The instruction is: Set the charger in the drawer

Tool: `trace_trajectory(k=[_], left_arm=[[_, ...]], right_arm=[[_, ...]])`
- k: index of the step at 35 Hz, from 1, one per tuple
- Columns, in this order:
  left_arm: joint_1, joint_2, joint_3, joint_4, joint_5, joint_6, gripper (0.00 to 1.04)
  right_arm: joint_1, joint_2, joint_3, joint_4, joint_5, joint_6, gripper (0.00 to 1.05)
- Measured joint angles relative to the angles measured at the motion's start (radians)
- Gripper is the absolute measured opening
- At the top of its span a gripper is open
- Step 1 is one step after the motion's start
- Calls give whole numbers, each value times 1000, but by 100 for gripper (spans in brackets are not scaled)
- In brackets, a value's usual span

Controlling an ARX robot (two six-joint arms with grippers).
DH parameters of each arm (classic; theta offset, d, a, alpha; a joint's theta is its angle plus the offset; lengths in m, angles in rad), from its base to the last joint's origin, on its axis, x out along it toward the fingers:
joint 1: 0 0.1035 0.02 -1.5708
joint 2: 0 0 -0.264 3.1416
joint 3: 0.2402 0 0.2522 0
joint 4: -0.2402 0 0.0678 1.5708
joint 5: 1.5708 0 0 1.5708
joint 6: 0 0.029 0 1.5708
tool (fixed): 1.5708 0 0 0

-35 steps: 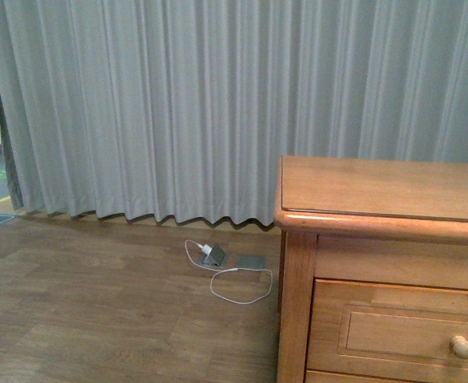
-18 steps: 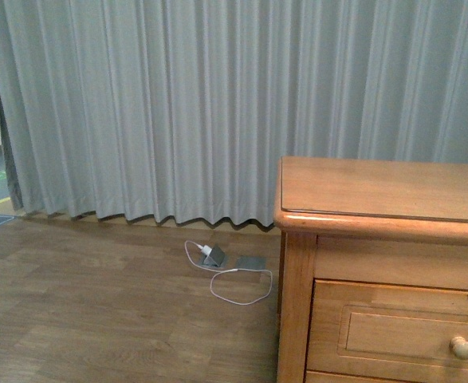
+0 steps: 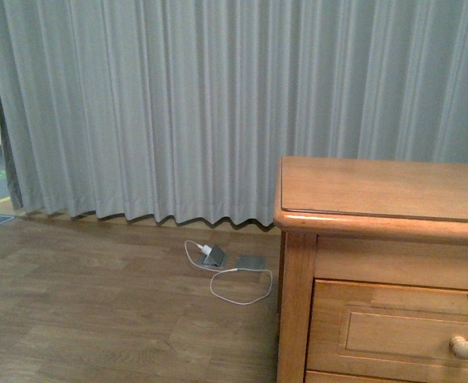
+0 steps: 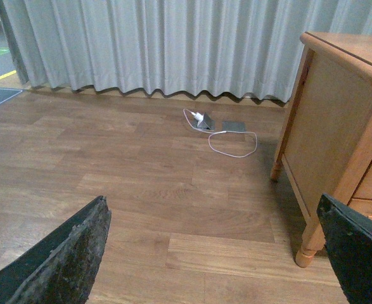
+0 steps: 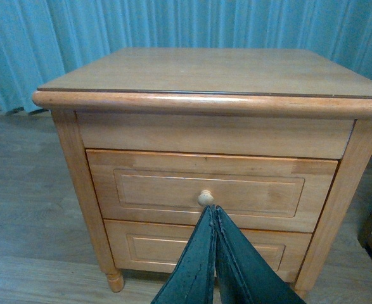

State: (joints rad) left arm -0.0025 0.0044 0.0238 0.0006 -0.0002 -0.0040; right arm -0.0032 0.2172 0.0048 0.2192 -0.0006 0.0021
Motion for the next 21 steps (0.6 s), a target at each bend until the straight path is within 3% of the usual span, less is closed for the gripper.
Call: trace_trajectory(k=[7,10,21], left_arm=[[0,0,0,0,0,0,98],[0,0,0,0,-1,0,98],[0,0,0,0,0,0,98]], right_arm=[[0,-49,0,-48,0,0,1],[0,-182,1,-209,0,0,1],[0,-213,1,-218,0,0,1]])
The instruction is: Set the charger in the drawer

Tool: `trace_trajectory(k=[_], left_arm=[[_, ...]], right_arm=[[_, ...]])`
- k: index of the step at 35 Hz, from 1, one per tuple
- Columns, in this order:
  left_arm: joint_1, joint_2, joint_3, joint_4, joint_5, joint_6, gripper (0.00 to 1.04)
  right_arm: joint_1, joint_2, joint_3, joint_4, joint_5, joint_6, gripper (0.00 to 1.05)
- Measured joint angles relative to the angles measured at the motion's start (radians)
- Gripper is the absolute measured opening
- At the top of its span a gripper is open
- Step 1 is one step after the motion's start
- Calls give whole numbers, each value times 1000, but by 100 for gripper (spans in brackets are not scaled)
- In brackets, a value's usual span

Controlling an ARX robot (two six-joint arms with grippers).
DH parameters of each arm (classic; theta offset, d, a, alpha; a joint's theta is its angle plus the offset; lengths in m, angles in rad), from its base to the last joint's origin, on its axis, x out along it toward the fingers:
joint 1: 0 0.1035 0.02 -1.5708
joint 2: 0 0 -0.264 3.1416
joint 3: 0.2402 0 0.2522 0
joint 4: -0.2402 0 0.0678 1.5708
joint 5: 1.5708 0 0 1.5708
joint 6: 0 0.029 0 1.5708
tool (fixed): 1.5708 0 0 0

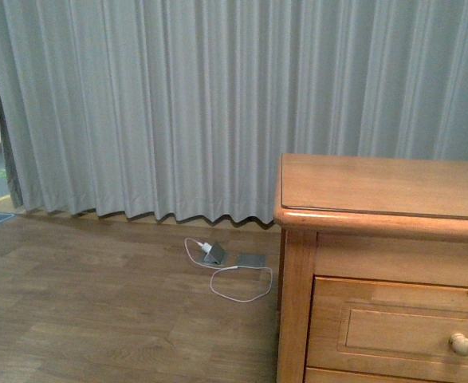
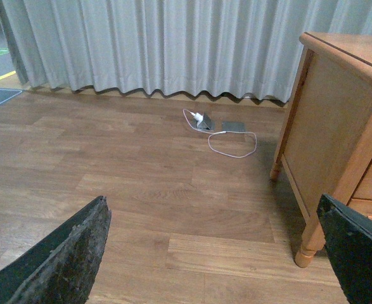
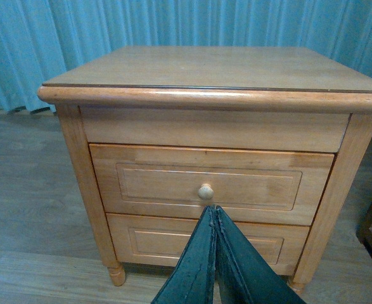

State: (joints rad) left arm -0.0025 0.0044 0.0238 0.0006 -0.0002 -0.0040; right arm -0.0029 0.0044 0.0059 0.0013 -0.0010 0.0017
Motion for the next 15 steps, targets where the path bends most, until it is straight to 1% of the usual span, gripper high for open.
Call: trace_trajectory(k=[5,8,13,15], left_arm=[[0,0,0,0,0,0,98],[0,0,0,0,0,0,98],[0,0,0,0,0,0,98],[0,0,0,0,0,0,98]], right_arm=[[0,0,0,0,0,0,1],[0,0,0,0,0,-2,15],[0,0,0,0,0,-2,49],[0,0,0,0,0,-2,59]])
